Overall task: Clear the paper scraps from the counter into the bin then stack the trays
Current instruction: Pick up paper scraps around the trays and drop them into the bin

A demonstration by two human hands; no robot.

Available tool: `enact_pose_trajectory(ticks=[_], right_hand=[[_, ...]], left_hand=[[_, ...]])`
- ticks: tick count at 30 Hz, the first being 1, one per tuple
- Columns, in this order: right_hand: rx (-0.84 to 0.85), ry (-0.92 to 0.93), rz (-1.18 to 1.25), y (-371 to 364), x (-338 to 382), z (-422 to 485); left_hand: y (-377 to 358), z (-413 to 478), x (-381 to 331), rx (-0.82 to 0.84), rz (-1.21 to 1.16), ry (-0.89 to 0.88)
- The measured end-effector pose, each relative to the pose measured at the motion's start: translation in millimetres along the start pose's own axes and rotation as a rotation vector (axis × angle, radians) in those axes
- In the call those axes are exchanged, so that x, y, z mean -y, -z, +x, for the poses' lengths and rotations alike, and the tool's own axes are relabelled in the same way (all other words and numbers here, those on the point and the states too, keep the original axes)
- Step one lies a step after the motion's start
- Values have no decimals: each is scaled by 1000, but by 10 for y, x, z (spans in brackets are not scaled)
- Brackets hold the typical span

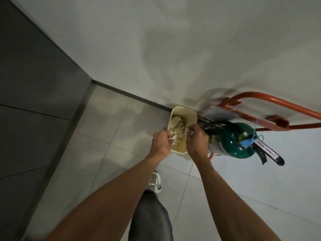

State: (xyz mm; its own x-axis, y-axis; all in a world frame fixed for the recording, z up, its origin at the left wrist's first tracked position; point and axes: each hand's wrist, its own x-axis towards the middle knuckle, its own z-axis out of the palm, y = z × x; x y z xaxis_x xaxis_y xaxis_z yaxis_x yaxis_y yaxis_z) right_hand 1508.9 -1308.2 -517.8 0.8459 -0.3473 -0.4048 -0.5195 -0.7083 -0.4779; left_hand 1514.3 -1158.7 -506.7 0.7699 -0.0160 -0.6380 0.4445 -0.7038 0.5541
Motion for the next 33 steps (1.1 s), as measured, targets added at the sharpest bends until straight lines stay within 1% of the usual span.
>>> enact_pose_trajectory(ticks=[2,4,6,8,12,15,17,20,25,29,33], right_hand=[[83,-15,-41,-52,-23,216],[165,-15,-103,-69,21,355],[183,-12,-132,-63,117,406],[173,12,-118,-24,261,369],[109,133,-8,218,847,33],[55,284,42,426,1396,-354],[32,379,64,553,1827,-683],[19,497,113,725,2541,-1250],[-16,699,193,897,3807,-2335],[-5,824,193,930,4787,-3295],[15,943,219,761,5596,-4283]], left_hand=[[-133,195,9,72,23,-13],[-159,298,-13,133,95,-39],[-70,319,-38,124,122,-59],[129,280,-60,80,128,-84],[815,7,-62,-57,168,-142],[1492,-374,-9,-163,213,-163],[2000,-743,88,-245,229,-183],[2767,-1347,297,-397,192,-212],[4036,-2452,643,-640,132,-174],[4908,-3420,1087,-830,104,-160],[5651,-4231,1814,-970,56,-151]])
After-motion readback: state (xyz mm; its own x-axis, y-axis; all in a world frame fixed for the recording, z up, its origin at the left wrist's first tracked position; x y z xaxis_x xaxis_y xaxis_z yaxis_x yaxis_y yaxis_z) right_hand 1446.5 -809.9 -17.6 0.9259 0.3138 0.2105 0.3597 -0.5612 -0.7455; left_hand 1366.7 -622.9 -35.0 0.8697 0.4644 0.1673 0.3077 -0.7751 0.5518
